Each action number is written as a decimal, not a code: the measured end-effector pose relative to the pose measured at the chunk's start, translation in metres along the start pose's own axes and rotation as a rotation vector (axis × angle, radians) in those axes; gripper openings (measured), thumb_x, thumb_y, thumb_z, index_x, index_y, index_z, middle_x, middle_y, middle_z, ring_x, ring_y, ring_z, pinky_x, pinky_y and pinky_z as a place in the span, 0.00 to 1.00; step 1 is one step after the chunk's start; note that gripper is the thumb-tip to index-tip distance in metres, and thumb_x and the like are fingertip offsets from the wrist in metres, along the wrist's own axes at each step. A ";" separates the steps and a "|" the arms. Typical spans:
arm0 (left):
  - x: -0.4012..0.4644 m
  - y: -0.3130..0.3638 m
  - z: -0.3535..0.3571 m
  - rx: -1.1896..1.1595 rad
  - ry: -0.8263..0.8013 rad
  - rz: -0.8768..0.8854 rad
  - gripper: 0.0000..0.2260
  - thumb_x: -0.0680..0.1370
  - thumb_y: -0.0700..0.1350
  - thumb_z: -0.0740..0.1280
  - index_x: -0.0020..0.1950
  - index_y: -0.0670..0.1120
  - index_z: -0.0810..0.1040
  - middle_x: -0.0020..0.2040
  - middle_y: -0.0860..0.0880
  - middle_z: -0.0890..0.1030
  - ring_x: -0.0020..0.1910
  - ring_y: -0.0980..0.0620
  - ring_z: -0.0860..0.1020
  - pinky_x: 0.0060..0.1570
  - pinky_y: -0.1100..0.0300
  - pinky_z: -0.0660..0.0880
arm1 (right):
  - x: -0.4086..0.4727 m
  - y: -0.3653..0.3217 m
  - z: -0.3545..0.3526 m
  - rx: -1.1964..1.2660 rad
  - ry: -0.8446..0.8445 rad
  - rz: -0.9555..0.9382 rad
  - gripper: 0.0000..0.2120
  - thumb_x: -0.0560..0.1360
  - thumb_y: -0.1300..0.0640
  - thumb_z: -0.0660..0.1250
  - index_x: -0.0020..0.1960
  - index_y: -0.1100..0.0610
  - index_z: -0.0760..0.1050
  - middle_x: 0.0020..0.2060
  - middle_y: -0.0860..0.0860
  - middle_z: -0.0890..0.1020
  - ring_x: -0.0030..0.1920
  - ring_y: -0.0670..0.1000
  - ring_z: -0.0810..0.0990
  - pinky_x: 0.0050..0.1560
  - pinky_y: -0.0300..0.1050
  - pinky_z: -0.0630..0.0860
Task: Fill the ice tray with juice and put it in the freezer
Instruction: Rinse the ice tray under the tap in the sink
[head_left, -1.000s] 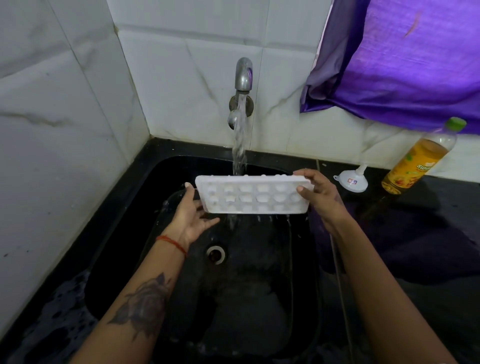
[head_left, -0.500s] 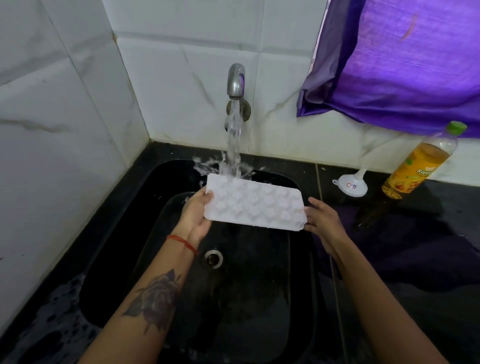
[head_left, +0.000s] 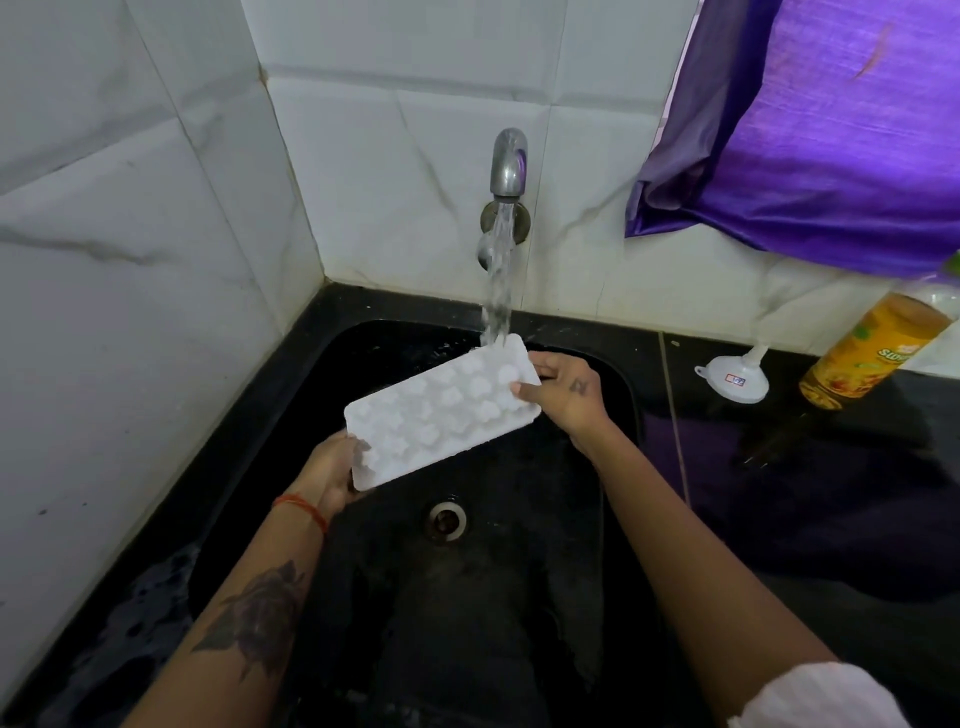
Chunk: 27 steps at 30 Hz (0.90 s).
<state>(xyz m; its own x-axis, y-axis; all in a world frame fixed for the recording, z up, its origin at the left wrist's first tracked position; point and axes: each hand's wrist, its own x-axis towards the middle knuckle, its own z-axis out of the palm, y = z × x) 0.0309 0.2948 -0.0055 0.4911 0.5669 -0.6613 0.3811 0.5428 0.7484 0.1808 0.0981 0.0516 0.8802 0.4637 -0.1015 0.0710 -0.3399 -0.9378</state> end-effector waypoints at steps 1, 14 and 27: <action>0.000 -0.001 -0.001 0.022 0.013 -0.027 0.08 0.79 0.35 0.55 0.47 0.44 0.71 0.58 0.42 0.73 0.48 0.41 0.75 0.40 0.48 0.73 | 0.002 -0.005 0.002 -0.026 0.001 -0.013 0.18 0.69 0.63 0.72 0.59 0.56 0.79 0.52 0.53 0.84 0.52 0.51 0.82 0.56 0.51 0.78; -0.032 0.003 0.069 -0.044 -0.305 -0.113 0.21 0.82 0.56 0.51 0.57 0.44 0.77 0.38 0.46 0.83 0.32 0.45 0.82 0.20 0.56 0.77 | -0.014 0.042 -0.067 -0.081 0.132 0.118 0.17 0.68 0.69 0.69 0.54 0.54 0.80 0.47 0.50 0.83 0.48 0.51 0.82 0.46 0.42 0.78; -0.015 -0.005 0.045 -0.517 -0.207 0.056 0.10 0.79 0.50 0.62 0.51 0.44 0.77 0.54 0.42 0.78 0.51 0.43 0.77 0.54 0.43 0.75 | -0.030 0.072 -0.039 0.733 0.112 0.468 0.19 0.79 0.50 0.60 0.64 0.60 0.71 0.58 0.59 0.75 0.59 0.63 0.75 0.56 0.55 0.75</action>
<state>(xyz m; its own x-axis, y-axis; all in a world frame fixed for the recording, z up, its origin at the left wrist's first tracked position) 0.0566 0.2558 0.0025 0.6633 0.4983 -0.5583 -0.0584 0.7783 0.6252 0.1780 0.0277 -0.0002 0.7870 0.3119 -0.5324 -0.5948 0.1539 -0.7890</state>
